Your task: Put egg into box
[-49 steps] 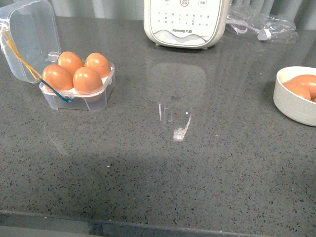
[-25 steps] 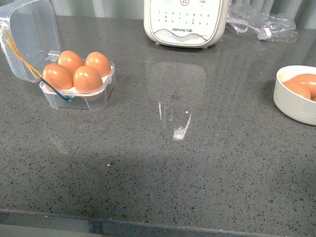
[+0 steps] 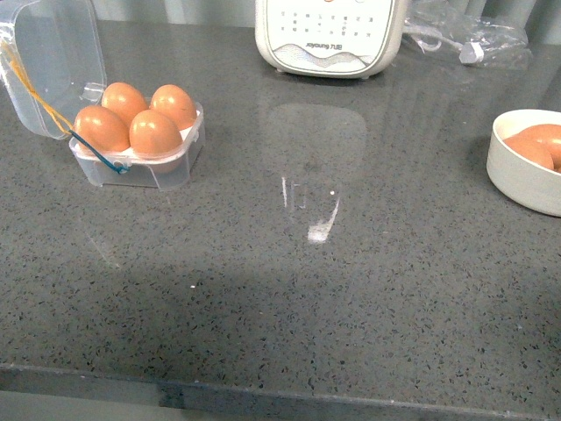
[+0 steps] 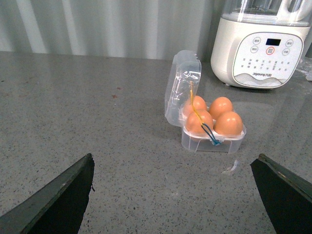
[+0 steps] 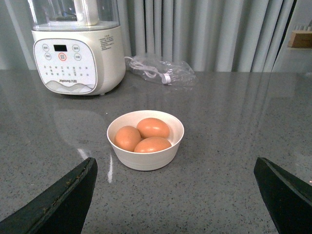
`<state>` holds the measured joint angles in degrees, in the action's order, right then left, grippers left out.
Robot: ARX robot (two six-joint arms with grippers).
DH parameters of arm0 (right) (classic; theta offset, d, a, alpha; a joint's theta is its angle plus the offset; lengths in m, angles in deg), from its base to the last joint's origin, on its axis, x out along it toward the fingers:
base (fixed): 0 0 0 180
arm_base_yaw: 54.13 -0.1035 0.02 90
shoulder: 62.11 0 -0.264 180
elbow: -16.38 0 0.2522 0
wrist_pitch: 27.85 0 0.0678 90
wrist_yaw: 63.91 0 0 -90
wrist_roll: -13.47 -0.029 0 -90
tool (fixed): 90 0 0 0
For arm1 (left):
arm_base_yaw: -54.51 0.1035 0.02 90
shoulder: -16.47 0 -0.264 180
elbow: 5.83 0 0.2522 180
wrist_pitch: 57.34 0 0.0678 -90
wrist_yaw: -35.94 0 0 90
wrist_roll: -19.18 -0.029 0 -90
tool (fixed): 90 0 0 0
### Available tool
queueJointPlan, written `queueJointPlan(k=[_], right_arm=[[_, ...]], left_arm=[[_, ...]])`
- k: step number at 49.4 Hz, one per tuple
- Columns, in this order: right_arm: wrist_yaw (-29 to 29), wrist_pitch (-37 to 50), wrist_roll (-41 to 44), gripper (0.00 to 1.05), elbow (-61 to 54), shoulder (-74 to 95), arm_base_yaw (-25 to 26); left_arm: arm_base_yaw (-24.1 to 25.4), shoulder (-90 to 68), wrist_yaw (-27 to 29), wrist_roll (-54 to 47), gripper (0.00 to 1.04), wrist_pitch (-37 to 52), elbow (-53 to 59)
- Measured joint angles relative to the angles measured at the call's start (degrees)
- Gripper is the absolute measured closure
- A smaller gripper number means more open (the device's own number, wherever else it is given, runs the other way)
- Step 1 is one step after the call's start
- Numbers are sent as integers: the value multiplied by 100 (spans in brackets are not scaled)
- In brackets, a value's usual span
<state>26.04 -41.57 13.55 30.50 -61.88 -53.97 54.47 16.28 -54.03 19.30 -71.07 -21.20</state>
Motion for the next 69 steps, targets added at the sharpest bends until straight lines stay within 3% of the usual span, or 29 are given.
queueJointPlan(k=[16, 19, 23, 27, 43, 61, 69], right_arm=[[0, 0, 0, 7, 0, 0, 0], [0, 0, 0, 7, 0, 2, 0], [-7, 0, 2, 7, 0, 0, -2], [0, 0, 0, 7, 0, 2, -4], [0, 0, 0, 7, 0, 0, -4], [0, 0, 0, 7, 0, 0, -4], [0, 0, 0, 7, 0, 0, -4]], left_arm=[[7, -31, -13, -11, 7, -37, -15], [133, -839, -433, -341, 7, -1561, -592], [271, -1510, -549, -533, 7, -2511, -964], [466, -1624, -756, -616, 7, -2557, -1086], [1071, -2151, -1211, -763, 7, -1969, -1405], [1626, -5302, -1451, -940, 7, 809, -2544], [1639, -6645, -1073, -1178, 7, 1495, -3193]])
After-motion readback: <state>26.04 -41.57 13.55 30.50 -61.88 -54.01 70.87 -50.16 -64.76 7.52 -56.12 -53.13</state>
